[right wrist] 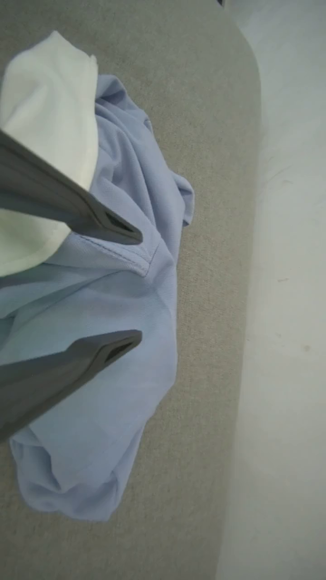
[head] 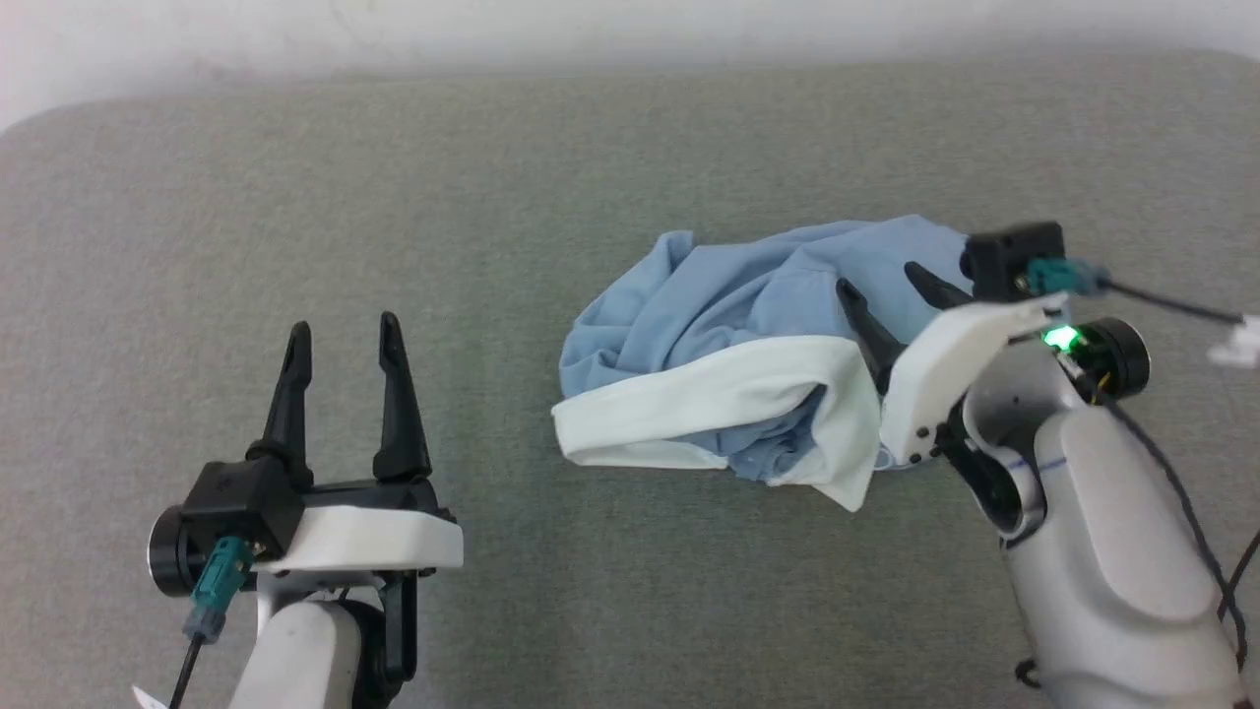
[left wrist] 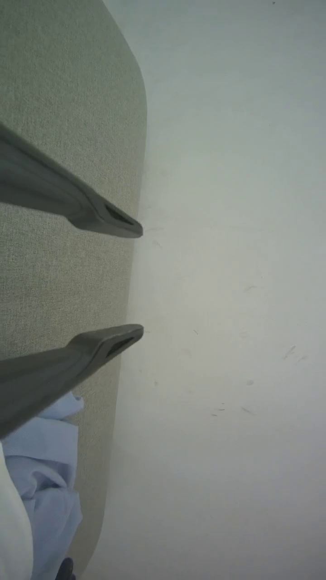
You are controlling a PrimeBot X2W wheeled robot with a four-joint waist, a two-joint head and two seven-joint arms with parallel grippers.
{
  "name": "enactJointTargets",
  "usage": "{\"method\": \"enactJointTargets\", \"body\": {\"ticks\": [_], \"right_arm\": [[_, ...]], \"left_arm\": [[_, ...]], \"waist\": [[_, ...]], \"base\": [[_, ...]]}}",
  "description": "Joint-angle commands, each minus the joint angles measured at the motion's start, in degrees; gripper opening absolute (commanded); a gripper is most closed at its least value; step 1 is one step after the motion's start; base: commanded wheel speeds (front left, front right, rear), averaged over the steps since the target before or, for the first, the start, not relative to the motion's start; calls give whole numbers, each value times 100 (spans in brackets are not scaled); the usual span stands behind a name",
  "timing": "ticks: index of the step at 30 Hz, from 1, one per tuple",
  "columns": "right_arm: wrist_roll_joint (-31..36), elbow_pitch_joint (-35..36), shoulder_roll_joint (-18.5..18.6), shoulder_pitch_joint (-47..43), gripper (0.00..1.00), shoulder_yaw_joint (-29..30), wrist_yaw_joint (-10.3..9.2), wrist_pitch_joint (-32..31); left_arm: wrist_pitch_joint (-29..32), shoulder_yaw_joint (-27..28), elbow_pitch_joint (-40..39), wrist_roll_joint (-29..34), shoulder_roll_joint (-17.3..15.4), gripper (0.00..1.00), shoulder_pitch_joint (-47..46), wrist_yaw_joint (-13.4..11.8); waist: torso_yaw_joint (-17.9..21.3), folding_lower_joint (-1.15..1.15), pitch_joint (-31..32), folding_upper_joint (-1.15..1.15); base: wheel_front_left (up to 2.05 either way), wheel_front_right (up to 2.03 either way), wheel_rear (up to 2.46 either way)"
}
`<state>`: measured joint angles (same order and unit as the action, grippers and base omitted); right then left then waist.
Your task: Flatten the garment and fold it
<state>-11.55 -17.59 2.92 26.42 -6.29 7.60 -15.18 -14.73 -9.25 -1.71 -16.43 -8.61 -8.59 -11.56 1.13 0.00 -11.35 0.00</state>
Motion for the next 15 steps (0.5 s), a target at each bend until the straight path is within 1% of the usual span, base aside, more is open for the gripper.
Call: {"method": "enactJointTargets", "body": {"ticks": [1, 3, 4, 8, 9, 10, 11, 13, 15], "right_arm": [[-13, -291, -4, 311, 100, -30, -11, -521], [39, -517, -4, 535, 100, -51, -11, -1026], [39, -517, -4, 535, 100, -51, -11, -1026], [278, -750, -4, 728, 100, -119, -11, -2027], [352, -738, -4, 724, 84, -115, -11, -2260], [411, -680, -4, 709, 34, -124, -11, -2445], [420, -579, -4, 680, 0, -102, -11, -2554], [465, -328, -4, 579, 0, -43, -11, -2631], [379, -39, -4, 417, 0, 21, -11, -2568]], "left_arm": [[-26, 151, -80, 147, 126, 100, 90, 87], [-26, 266, -109, 230, 224, 100, 99, 170], [-26, 266, -109, 230, 224, 100, 99, 170], [-26, 400, -55, 380, 351, 100, 138, 337], [-26, 430, -48, 402, 379, 100, 153, 371], [-26, 460, -39, 422, 402, 100, 167, 403], [-26, 494, -23, 441, 423, 100, 177, 429], [-26, 570, 12, 463, 458, 100, 209, 476], [-27, 622, 49, 479, 486, 100, 252, 529]], "waist": [[-290, 0, -245, 0], [-388, 0, -308, 0], [-388, 0, -308, 0], [-515, 0, -337, 0], [-532, 0, -328, 0], [-542, 0, -319, 0], [-546, 0, -305, 0], [-519, 0, -256, 0], [-464, 0, -186, 0]], "base": [[0, 0, 0], [0, 0, 0], [0, 0, 0], [0, 0, 0], [0, 0, 0], [0, 0, 0], [0, 0, 0], [0, 0, 0], [0, 0, 0]]}}
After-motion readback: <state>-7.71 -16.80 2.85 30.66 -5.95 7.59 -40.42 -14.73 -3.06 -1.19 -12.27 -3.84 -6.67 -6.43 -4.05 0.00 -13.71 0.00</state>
